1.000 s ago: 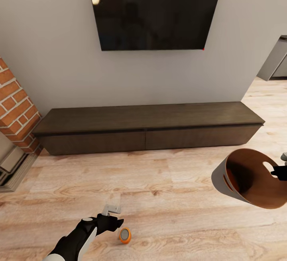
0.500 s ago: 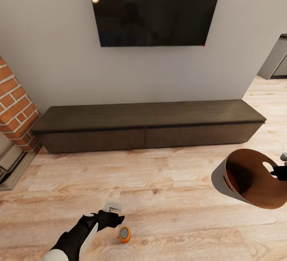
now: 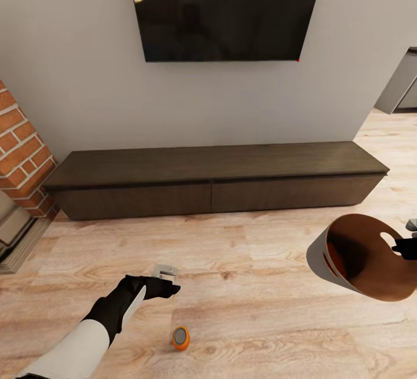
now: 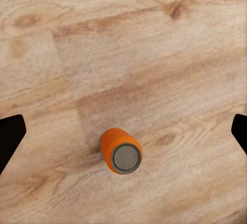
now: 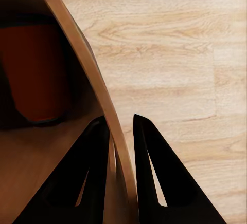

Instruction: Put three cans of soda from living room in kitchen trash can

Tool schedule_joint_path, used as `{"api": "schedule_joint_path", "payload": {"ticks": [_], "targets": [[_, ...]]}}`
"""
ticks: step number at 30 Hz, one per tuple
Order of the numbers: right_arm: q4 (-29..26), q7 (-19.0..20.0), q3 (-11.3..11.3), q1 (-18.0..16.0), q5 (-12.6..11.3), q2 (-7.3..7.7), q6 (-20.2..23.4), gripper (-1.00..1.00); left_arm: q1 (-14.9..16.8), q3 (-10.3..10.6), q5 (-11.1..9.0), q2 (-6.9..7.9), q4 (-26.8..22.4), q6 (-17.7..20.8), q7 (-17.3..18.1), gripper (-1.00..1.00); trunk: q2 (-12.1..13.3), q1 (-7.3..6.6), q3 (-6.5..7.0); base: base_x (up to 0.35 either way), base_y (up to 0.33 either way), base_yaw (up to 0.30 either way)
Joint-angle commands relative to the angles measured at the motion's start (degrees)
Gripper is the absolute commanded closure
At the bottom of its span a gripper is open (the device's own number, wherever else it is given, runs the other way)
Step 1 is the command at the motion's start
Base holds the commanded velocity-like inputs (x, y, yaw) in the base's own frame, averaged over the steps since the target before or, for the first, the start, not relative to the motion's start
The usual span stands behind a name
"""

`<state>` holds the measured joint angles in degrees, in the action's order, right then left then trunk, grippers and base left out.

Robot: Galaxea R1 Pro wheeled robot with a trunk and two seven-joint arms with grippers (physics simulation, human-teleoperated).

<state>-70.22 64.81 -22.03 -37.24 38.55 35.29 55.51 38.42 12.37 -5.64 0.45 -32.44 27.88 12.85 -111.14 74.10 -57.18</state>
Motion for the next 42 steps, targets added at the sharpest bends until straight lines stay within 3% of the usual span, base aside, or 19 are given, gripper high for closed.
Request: {"api": "schedule_joint_path", "payload": {"ticks": [1, 21, 25, 27, 28, 34, 38, 42], "targets": [[0.0, 0.4, 0.1, 0.0, -0.6, -0.02, 0.5, 1.0, 0.1, -0.1, 0.0, -0.01, 0.1, 0.1, 0.0, -1.0, -0.4, 0.22, -0.18, 0.0, 0.0, 0.0], [-0.6, 0.5, 0.3, 0.0, -0.6, -0.04, 0.6, 1.0, 0.2, 0.3, 0.1, -1.15, 0.9, 0.3, -2.2, -1.0, -8.4, 4.61, -5.31, 0.0, 0.0, 0.0], [-0.7, 0.5, 0.3, 0.0, -0.6, -0.05, 0.6, 1.0, 0.2, 0.3, 0.0, -1.24, 0.7, 1.8, -2.1, -1.0, -10.0, 5.49, -6.38, 0.0, 0.0, 0.0], [-0.8, 0.5, 0.3, 0.0, -0.6, -0.03, 0.6, 1.0, 0.5, 0.4, -0.1, -1.54, 0.3, 4.4, -2.1, -1.0, -10.8, 5.93, -6.92, 0.0, 0.0, 0.0], [-0.9, 0.5, 0.2, 0.0, -0.6, 0.02, 0.6, 1.0, 2.7, 0.4, 0.0, -1.94, -0.2, 8.5, -2.1, -1.0, -11.2, 6.15, -7.19, 0.0, 0.0, 0.0], [-1.8, 0.5, 0.2, 0.0, -0.5, 0.17, 0.7, 1.0, 9.7, 0.2, -0.1, -2.28, -1.8, 22.7, -2.3, -1.0, -13.7, 7.47, -8.8, 0.0, 0.0, 0.0], [-2.0, 0.6, 0.2, 0.0, -0.5, 0.45, 0.7, 1.0, 13.6, 0.0, -0.1, -2.42, -2.7, 26.9, -2.6, -1.0, -15.3, 8.35, -9.87, 0.0, 0.0, 0.0], [-2.0, 0.6, 0.4, 0.0, -0.4, 0.48, 0.7, 1.0, 15.6, -0.1, -0.1, -2.52, -2.8, 28.6, -3.1, -1.0, -16.9, 9.23, -10.95, 0.0, 0.0, 0.0]]}}
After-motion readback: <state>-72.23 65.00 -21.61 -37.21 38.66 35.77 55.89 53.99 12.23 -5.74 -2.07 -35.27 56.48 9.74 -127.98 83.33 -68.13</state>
